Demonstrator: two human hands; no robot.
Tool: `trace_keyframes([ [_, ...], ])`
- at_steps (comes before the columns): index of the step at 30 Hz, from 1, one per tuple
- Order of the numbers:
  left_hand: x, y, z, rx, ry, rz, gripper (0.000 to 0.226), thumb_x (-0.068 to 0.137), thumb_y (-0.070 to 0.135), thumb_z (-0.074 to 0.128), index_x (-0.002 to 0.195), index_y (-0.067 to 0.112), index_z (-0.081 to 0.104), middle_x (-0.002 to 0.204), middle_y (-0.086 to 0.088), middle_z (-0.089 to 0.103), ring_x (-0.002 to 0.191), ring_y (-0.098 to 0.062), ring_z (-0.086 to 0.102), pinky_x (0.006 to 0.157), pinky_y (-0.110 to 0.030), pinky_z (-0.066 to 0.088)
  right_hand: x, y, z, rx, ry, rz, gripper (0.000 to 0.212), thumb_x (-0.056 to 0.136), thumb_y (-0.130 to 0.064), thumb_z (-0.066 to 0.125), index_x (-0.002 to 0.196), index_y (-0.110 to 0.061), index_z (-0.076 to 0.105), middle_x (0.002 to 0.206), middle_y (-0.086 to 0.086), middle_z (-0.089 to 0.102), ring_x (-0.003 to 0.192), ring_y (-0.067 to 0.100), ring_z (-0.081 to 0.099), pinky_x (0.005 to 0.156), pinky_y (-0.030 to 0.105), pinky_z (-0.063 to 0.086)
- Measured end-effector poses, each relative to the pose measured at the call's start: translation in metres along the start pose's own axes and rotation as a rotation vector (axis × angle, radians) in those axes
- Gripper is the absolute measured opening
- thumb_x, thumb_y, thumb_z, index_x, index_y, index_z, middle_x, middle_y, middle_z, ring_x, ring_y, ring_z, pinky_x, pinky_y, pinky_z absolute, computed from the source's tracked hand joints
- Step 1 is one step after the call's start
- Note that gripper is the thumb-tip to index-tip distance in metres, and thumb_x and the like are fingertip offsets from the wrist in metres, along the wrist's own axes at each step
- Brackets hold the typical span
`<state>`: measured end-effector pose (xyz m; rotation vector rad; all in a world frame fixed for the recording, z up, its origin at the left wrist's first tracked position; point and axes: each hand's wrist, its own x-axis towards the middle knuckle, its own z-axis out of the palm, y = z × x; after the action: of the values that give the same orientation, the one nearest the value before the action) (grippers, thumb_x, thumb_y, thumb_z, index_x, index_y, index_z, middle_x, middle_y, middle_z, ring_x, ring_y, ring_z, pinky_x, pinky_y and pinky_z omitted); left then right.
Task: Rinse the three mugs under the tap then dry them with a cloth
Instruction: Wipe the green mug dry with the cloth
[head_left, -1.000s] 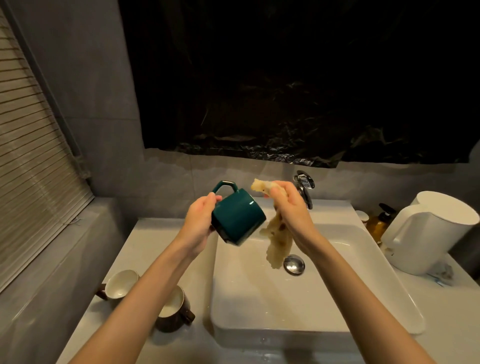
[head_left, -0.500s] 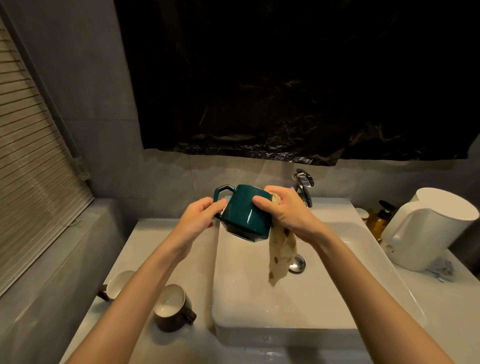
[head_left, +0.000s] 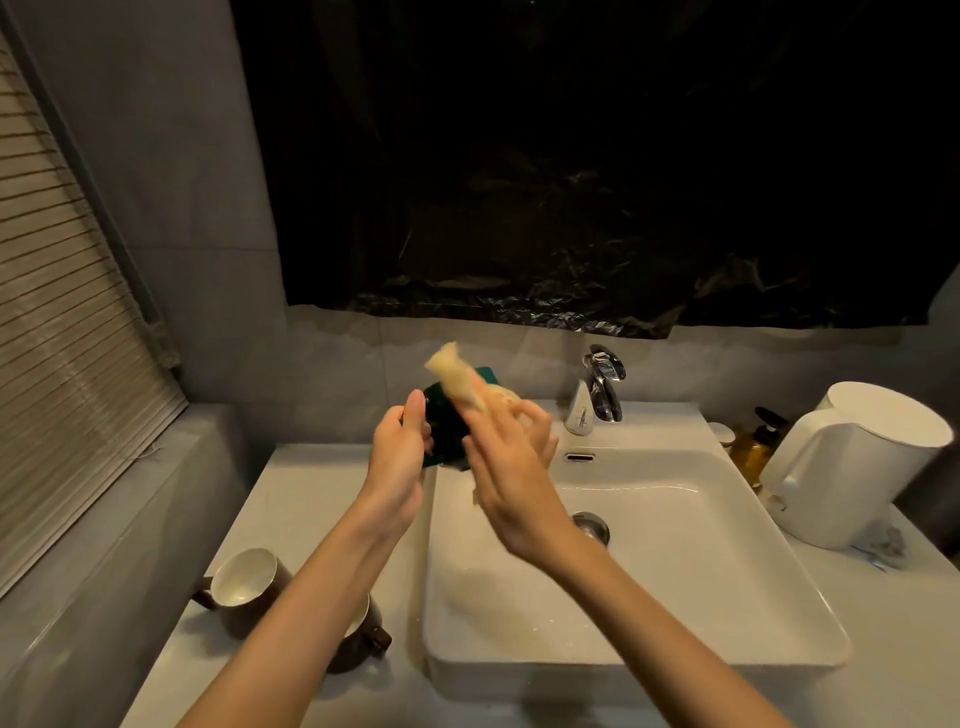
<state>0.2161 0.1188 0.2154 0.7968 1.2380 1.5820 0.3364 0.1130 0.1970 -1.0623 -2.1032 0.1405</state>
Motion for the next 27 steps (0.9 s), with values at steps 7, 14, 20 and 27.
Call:
trace_keyframes([
  [7,-0.004,0.003,0.004,-0.255,0.006,-0.027,0.023,0.102,0.013,0.034,0.089,0.01,0.052,0.071,-0.003,0.047,0.061,-0.009,0.045,0.06,-0.023,0.043,0.017,0.005,0.01,-0.05,0.168,-0.101,0.037,0.098,-0.026,0.034,0.129,-0.023,0.053,0.156,-0.002,0.027,0.143,0.029,0.021,0.116,0.05,0.017],
  [14,-0.007,0.01,-0.007,-0.356,-0.063,-0.03,0.025,0.102,0.03,0.035,0.098,0.012,0.052,0.056,0.005,0.033,0.051,-0.005,0.031,0.066,-0.021,0.039,0.034,-0.001,0.008,0.822,0.258,0.337,0.034,0.096,-0.044,0.039,0.128,-0.034,0.044,0.126,-0.007,0.051,0.118,0.008,0.05,0.1,0.035,0.045],
  [20,-0.01,0.011,0.001,-0.371,-0.004,0.058,0.023,0.102,0.031,0.036,0.094,0.015,0.051,0.065,0.003,0.034,0.057,-0.005,0.032,0.07,-0.024,0.04,0.046,-0.007,0.02,1.433,0.129,0.751,0.076,0.077,-0.07,0.057,0.134,-0.021,0.047,0.131,0.014,0.056,0.123,0.029,0.053,0.106,0.048,0.042],
  [27,-0.007,-0.003,-0.007,0.132,0.145,0.377,0.022,0.101,0.032,0.036,0.083,0.023,0.044,0.075,0.005,0.046,0.066,-0.002,0.043,0.06,-0.016,0.04,0.044,0.006,0.019,1.351,0.048,0.833,0.041,0.093,-0.042,0.043,0.121,-0.015,0.057,0.122,0.011,0.064,0.106,0.021,0.057,0.09,0.032,0.044],
])
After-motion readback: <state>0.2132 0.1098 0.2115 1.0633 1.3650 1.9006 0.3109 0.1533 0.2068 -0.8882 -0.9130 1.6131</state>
